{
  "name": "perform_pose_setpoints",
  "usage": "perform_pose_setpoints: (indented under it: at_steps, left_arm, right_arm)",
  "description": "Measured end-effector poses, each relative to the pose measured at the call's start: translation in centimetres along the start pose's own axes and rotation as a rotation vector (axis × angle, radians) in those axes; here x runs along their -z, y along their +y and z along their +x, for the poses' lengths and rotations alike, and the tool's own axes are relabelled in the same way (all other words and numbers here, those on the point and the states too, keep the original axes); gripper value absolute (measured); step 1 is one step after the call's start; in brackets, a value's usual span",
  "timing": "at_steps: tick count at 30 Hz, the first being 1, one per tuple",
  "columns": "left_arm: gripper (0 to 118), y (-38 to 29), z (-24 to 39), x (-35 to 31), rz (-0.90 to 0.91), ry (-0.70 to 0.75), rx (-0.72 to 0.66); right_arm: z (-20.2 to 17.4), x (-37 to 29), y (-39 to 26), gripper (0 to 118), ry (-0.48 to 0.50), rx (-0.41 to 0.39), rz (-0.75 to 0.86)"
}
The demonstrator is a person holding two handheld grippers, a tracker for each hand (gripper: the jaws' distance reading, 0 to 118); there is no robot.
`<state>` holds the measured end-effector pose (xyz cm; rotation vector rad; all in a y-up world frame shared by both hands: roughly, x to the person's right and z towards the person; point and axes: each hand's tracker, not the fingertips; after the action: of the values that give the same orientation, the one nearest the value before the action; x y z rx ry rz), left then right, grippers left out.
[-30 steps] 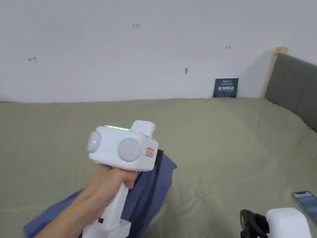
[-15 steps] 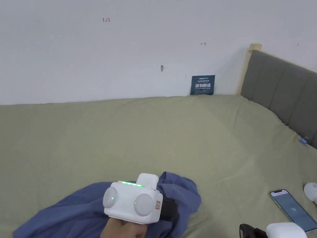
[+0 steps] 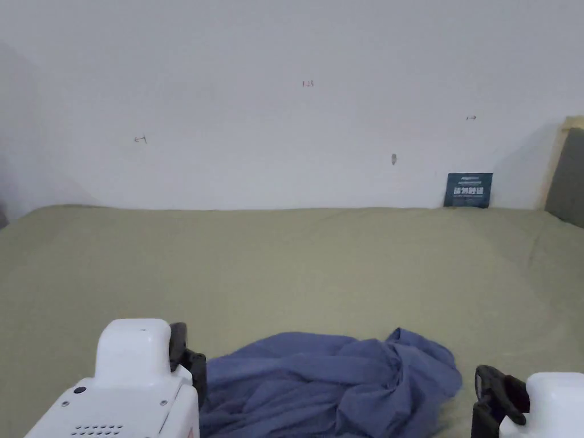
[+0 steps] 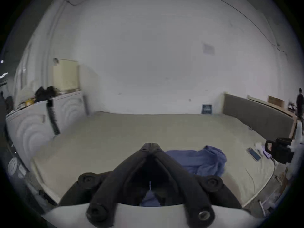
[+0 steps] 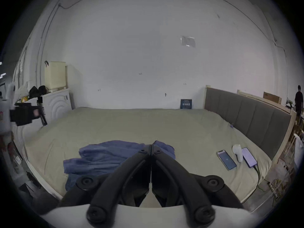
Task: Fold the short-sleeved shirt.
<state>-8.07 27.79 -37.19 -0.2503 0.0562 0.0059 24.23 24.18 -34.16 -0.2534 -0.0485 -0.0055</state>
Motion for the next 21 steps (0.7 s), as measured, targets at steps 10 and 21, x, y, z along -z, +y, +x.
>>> perform_pose_setpoints:
  at_steps: [10,21]
  left_arm:
    - [0,-1.1,-6.6,2.1,-0.185,0.010,-0.012]
    - [58,-11.6,-9.8,21.2,-0.755,-0.067,-0.012]
  right_arm:
    - [-2.8,0.6,0.0,4,0.062,-0.006,-0.017]
    - [-2.8,4.1,-1.9,4,0.081,-0.027,-0.108]
